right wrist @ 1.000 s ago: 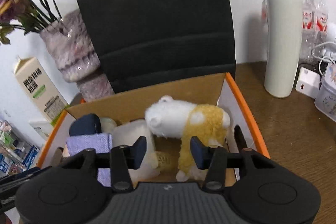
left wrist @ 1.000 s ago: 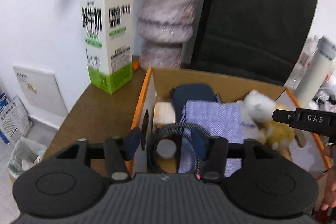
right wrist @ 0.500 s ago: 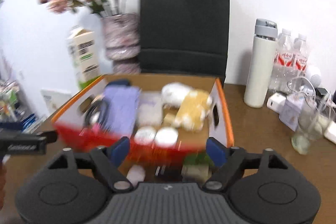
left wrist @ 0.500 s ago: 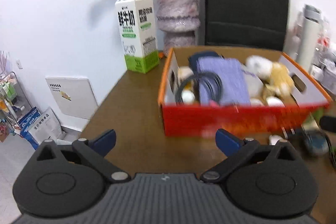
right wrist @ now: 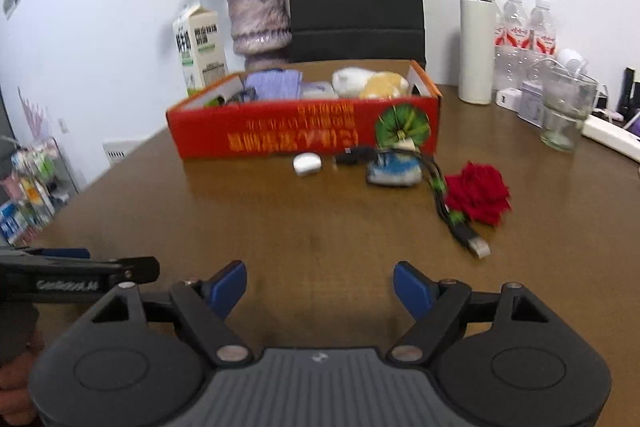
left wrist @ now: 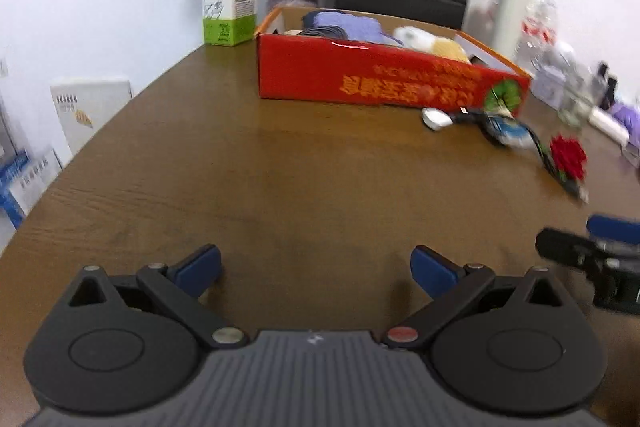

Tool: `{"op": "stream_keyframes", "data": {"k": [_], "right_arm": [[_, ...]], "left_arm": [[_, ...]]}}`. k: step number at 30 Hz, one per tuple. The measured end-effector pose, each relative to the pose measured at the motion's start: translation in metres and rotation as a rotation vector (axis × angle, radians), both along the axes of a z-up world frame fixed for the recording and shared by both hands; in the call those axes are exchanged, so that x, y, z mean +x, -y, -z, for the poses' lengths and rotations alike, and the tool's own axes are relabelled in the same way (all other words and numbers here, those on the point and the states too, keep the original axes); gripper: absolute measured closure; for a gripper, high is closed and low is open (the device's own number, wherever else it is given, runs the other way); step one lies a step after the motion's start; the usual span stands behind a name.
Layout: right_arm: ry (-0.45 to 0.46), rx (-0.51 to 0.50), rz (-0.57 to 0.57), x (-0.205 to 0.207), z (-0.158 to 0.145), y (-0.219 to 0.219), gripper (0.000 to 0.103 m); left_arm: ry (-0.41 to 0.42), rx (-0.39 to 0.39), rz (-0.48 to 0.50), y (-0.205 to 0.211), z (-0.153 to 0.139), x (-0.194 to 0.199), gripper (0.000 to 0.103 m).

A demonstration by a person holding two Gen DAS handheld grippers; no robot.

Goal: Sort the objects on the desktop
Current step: 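Carry the white cap and yellow cube into the cardboard box and release, then move both tools toward the white earbud case and red rose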

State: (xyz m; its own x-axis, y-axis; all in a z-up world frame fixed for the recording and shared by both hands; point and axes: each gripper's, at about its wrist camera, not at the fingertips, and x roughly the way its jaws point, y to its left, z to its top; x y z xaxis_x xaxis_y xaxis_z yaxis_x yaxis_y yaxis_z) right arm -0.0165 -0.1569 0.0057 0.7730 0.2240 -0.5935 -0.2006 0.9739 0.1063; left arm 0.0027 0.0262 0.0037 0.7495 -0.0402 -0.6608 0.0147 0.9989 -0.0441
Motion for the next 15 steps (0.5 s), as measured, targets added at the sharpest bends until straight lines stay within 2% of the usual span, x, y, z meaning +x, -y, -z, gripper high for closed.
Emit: {"op": "stream_keyframes", "data": {"k": [3, 8, 13, 15], "right_arm": [[0.024, -0.025, 0.000, -0.017, 0.005, 0.002, 0.023], [0.019, -0.043, 0.033, -0.019, 0.012, 0.010, 0.027], [0.014, 0.000, 0.037, -0.019, 0.015, 0.018, 0.030], [0.019, 0.015, 0.056, -0.019, 0.014, 0.022, 0.035]], "left_arm": [[0.009, -0.014, 0.035, 0.002, 0.000, -0.007, 0.000], [-0.005, 0.046, 0.039, 0.010, 0.003, -0.005, 0.000], [-0.004, 0.050, 0.041, 0.012, 0.005, -0.005, 0.000], [-0.009, 0.051, 0.041, 0.012, 0.005, -0.004, 0.000]]}}
